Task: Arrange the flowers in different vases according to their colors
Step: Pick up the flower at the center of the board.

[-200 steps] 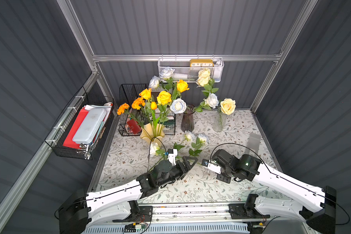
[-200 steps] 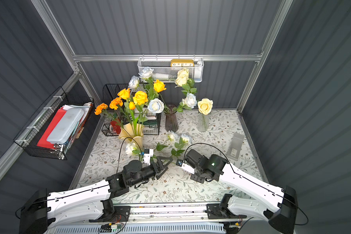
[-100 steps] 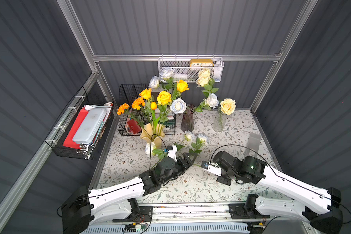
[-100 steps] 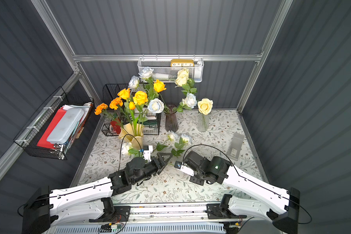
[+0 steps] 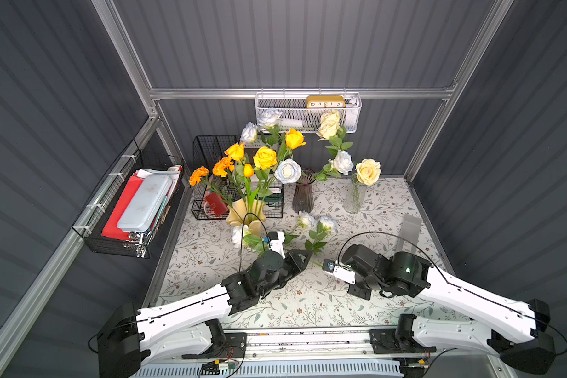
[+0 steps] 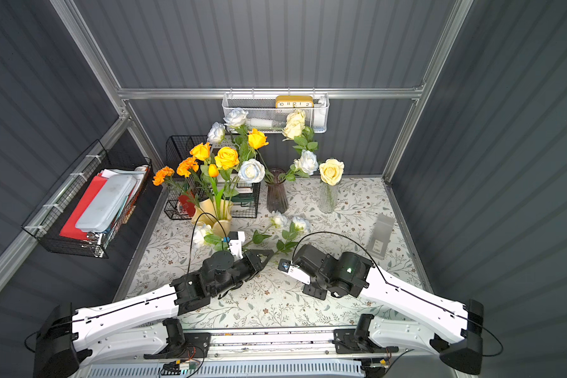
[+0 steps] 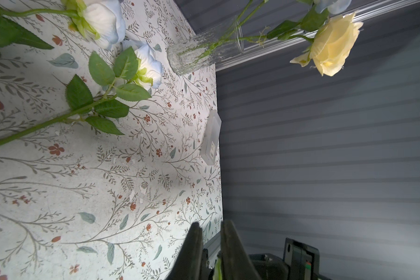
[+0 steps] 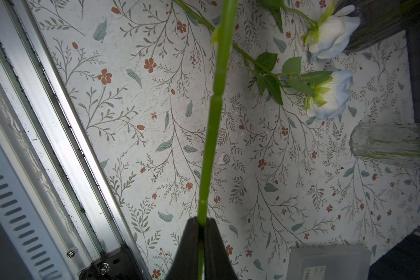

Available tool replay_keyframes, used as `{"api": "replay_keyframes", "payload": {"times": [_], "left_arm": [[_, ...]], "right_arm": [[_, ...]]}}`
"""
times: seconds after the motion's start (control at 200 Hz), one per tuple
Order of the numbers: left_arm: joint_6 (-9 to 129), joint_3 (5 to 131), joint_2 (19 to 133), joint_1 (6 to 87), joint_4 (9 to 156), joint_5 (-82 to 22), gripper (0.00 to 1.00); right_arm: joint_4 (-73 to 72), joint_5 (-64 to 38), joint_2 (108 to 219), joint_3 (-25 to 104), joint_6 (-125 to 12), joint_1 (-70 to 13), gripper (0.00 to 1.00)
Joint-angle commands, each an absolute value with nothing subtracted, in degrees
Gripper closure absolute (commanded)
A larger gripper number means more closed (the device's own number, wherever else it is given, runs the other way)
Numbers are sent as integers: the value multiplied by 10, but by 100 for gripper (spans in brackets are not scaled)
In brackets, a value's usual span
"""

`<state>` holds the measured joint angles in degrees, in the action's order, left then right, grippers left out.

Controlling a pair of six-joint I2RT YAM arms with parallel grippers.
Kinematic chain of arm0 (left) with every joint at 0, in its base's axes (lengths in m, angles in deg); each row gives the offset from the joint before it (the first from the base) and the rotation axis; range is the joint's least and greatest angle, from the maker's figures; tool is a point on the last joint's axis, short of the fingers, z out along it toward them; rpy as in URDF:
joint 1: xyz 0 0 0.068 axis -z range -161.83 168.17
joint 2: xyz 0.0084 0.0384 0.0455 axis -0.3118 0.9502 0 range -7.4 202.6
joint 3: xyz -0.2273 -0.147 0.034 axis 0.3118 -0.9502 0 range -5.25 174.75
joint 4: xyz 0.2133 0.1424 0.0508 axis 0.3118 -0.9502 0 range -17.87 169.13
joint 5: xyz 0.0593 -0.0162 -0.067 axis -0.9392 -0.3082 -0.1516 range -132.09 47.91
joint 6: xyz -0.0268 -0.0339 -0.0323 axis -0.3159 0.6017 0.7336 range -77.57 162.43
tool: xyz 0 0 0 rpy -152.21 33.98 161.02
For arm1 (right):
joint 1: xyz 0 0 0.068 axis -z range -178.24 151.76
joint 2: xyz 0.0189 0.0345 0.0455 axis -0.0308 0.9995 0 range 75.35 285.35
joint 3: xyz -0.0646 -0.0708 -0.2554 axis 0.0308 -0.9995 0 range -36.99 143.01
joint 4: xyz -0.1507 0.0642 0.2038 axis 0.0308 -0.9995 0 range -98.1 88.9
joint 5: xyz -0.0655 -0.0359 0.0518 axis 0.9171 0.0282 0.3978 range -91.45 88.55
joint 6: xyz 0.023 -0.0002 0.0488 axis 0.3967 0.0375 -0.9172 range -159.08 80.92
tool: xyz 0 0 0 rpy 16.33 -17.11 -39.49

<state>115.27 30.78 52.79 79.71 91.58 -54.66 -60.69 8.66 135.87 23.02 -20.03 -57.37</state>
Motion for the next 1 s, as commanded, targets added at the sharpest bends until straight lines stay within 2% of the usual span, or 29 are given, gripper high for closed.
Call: {"api": "replay_keyframes", "payload": {"times": [0.0, 0.065, 0.155, 0.3, 0.405, 0.495, 0.545, 0.6, 0.73, 0.996], "left_arm": [[1118, 340, 515, 798, 900, -552, 96], [1106, 355, 520, 799, 887, -548, 100], [1084, 373, 525, 801, 874, -542, 100], [1032, 418, 532, 802, 819, -539, 100], [985, 450, 540, 802, 766, -546, 100], [949, 475, 550, 803, 711, -576, 100], [939, 490, 554, 803, 680, -604, 100], [919, 505, 554, 803, 659, -627, 100], [844, 569, 570, 804, 634, -680, 100], [635, 791, 680, 805, 615, -774, 100]], "right_arm": [[-629, 74, 1361, 246, -213, -583, 100], [-632, 74, 1363, 249, -217, -586, 100], [-630, 81, 1361, 250, -220, -590, 87], [-638, 102, 1339, 258, -223, -591, 53], [-640, 126, 1294, 262, -213, -591, 36], [-629, 133, 1237, 263, -206, -591, 26], [-616, 129, 1196, 257, -204, -591, 10], [-604, 119, 1160, 251, -213, -591, 2], [-582, 117, 1105, 219, -209, -591, 1], [-509, 244, 1124, 162, -174, -588, 1]]}}
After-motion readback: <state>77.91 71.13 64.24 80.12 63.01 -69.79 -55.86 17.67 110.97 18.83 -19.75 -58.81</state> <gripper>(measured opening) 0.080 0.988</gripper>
